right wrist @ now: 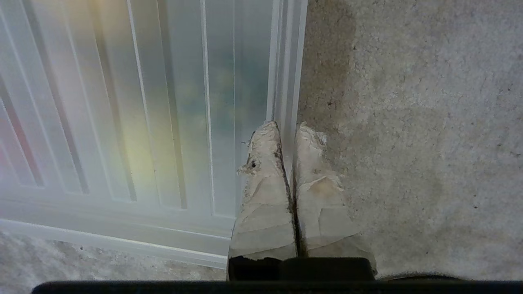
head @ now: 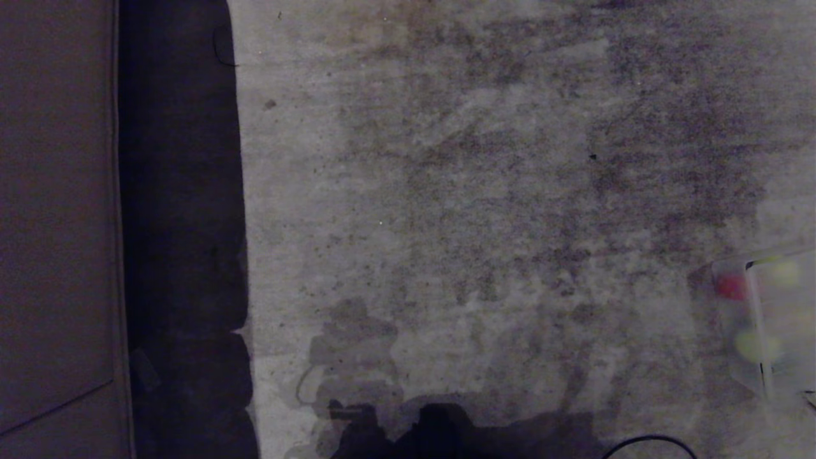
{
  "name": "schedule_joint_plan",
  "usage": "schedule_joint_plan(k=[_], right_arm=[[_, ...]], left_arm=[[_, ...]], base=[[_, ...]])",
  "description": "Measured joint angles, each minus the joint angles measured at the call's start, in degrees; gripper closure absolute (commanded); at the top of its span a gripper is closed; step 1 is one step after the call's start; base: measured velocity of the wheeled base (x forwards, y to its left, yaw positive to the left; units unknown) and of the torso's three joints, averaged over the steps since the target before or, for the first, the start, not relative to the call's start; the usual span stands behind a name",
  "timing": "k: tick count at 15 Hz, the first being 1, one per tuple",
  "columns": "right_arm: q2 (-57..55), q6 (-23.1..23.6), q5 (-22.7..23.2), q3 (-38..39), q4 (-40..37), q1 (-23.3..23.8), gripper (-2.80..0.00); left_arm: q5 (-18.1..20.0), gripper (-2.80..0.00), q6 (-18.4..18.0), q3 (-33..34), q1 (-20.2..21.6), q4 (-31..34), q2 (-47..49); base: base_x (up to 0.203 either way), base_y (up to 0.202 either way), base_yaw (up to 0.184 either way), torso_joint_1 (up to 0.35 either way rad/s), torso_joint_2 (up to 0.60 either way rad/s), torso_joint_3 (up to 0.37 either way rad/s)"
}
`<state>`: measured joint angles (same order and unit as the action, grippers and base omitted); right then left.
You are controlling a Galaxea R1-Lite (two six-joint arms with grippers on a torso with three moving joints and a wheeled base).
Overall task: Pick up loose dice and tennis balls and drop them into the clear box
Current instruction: Close the lid
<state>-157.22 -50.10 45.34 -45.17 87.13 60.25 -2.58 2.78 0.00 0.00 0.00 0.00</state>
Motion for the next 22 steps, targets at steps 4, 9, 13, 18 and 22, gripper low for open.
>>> schedule_joint_plan(k=[4,9,13,18,22], right_arm=[[0.0,0.0,0.0,0.3,0.0,-0.7,-2.09],[0.1,0.2,0.2,0.3,-0.1,-0.8,-2.8],[1.4,0.4,1.6,0.5,0.3,-0.3,-2.8],[3.6,2.2,5.9,2.8,0.1,3.0,-2.8],[4.6,3.9,6.0,3.2,-2.1,4.8,-2.8]], left_arm=[[0.0,0.0,0.0,0.0,0.0,0.0,0.0],[0.0,0.0,0.0,0.0,0.0,0.0,0.0],[0.0,0.0,0.0,0.0,0.0,0.0,0.0],[0.0,0.0,0.0,0.0,0.1,0.0,0.0],[0.0,0.0,0.0,0.0,0.0,0.0,0.0]], base=[[0.0,0.0,0.0,0.0,0.0,0.0],[0.0,0.0,0.0,0.0,0.0,0.0],[0.0,0.0,0.0,0.0,0.0,0.0],[0.0,0.0,0.0,0.0,0.0,0.0],[0.0,0.0,0.0,0.0,0.0,0.0]])
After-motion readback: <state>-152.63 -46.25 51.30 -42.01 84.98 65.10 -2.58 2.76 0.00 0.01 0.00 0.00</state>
